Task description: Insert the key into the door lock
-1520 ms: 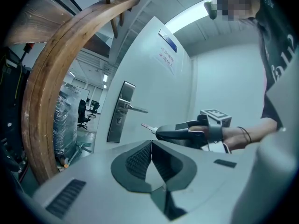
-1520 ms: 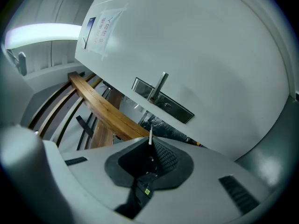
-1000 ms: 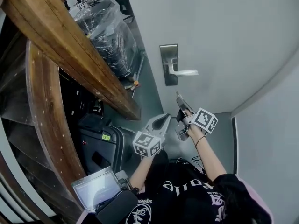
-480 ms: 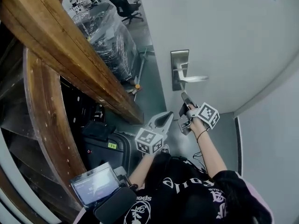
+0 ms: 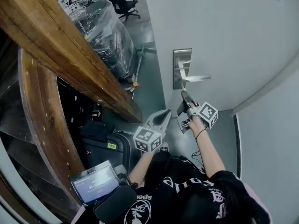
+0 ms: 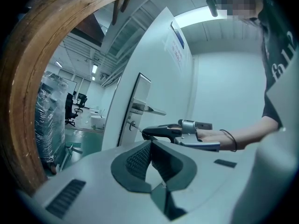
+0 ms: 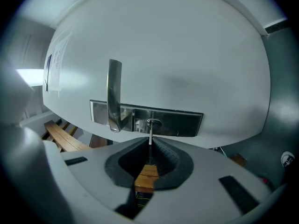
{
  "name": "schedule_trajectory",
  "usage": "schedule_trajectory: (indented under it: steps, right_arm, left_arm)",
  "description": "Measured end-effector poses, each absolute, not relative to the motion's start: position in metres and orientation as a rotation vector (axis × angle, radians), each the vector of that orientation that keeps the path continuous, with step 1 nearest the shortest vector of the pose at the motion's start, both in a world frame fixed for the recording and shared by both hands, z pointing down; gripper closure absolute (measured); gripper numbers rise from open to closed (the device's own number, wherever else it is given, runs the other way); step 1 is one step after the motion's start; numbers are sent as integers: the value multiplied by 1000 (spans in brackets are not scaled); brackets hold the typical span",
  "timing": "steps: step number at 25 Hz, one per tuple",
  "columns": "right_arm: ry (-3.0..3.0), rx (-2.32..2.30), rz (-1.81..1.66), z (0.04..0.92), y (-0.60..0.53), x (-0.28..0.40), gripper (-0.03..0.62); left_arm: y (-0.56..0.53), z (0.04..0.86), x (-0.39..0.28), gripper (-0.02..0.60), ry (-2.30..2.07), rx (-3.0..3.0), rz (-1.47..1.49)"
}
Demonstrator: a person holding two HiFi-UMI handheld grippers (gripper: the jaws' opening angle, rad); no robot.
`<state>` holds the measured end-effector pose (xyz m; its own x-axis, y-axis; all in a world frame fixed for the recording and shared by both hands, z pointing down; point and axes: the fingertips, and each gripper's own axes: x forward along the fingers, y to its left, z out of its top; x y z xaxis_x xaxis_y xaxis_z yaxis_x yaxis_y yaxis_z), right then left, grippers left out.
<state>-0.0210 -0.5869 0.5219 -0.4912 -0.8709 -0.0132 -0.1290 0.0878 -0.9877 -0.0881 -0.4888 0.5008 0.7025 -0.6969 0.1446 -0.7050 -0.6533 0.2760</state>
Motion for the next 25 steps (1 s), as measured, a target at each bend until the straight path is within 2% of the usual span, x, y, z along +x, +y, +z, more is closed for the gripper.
schedule_trajectory:
  steps: [25]
  right_arm:
    - [1755,-976,-1447,524,-630,-24,557]
  left_arm:
    - [-488,513,-94,577,-1085,2580,49]
